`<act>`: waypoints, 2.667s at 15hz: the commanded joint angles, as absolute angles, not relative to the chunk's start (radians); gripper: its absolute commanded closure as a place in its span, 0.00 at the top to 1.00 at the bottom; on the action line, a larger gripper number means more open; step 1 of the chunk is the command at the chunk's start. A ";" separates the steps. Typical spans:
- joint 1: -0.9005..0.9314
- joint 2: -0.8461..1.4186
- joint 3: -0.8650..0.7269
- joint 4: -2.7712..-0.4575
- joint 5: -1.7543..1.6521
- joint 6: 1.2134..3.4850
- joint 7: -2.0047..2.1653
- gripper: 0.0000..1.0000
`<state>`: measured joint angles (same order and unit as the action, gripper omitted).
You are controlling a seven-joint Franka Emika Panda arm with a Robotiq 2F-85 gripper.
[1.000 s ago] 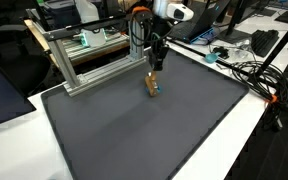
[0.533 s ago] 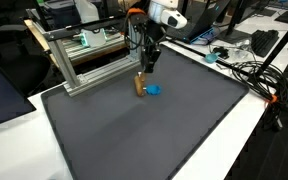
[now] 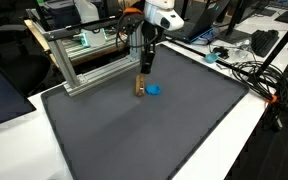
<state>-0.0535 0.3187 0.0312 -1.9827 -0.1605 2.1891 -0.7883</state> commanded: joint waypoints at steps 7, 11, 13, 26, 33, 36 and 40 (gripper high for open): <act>-0.061 0.120 0.016 -2.148 -0.047 2.318 -0.412 0.22; -0.058 0.078 0.002 -2.173 -0.028 2.348 -0.236 0.22; -0.055 0.075 -0.003 -2.180 -0.013 2.376 -0.148 0.22; -0.017 0.100 0.007 -2.171 -0.003 2.537 0.075 0.22; -0.013 0.144 -0.007 -2.120 0.008 2.411 0.210 0.22; 0.001 0.157 -0.029 -2.101 -0.059 2.375 0.360 0.22; 0.009 0.174 -0.039 -2.079 -0.059 2.328 0.502 0.22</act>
